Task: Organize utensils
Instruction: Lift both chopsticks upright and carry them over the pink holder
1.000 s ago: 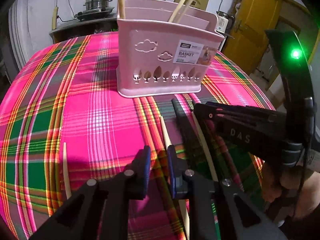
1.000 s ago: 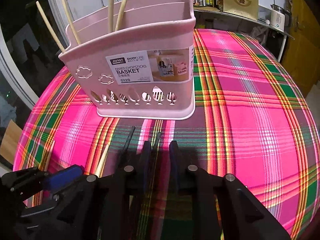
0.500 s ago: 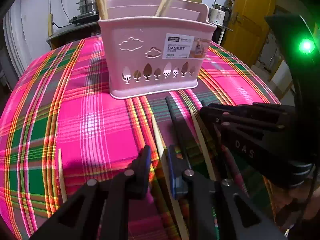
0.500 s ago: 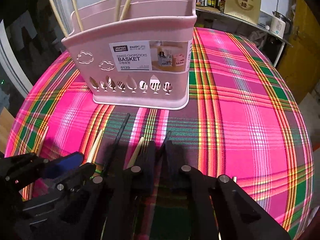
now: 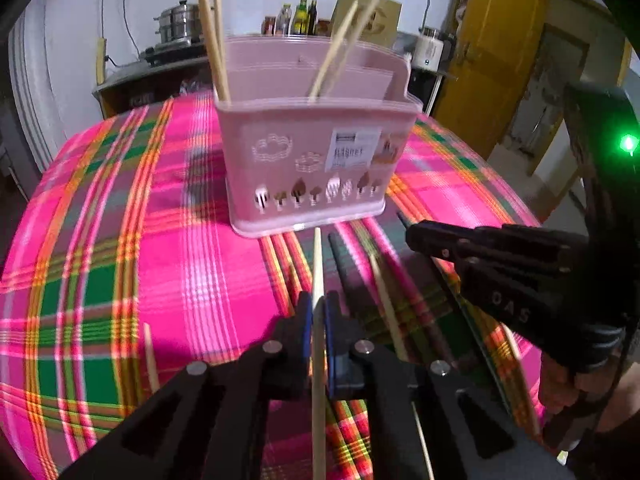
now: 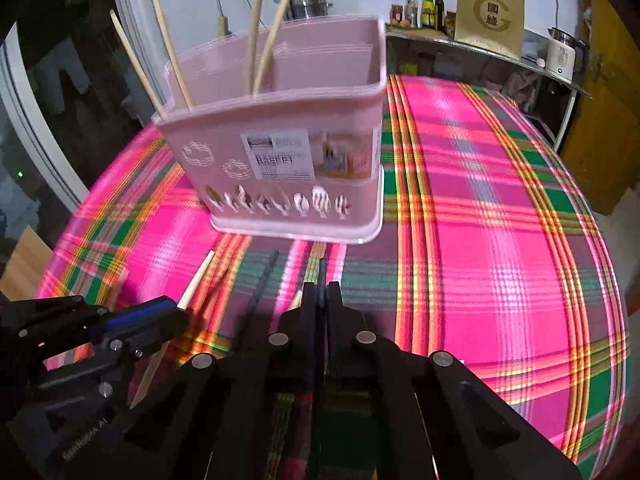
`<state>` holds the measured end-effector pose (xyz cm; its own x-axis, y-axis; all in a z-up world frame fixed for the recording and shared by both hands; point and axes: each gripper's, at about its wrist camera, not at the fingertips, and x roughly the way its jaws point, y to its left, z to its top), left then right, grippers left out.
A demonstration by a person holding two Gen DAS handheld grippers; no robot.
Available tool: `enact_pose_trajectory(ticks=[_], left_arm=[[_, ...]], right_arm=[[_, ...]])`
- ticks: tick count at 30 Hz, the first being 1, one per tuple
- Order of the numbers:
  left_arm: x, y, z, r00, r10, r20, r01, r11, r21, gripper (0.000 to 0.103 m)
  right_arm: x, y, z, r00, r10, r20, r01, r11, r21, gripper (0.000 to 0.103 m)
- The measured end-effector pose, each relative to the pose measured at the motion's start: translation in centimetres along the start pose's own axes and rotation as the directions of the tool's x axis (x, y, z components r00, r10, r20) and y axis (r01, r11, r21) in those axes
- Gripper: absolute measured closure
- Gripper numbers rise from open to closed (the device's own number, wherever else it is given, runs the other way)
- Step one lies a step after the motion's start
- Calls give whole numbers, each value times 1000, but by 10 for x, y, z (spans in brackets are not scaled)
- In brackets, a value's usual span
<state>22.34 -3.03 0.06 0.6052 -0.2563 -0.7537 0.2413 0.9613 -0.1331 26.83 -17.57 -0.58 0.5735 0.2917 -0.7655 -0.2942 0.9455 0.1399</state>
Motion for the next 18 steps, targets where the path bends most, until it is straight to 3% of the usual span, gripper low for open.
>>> enact_pose_trajectory(ticks=[11, 18], left_arm=[[-56, 2, 26, 990, -27, 142, 26, 1000, 11, 96], [-69, 2, 28, 976, -62, 208, 63, 998, 2, 96]], right_arm=[[-75, 6, 24, 980, 63, 189, -61, 998, -13, 99], [-98, 10, 27, 968, 72, 241, -69, 997, -21, 99]])
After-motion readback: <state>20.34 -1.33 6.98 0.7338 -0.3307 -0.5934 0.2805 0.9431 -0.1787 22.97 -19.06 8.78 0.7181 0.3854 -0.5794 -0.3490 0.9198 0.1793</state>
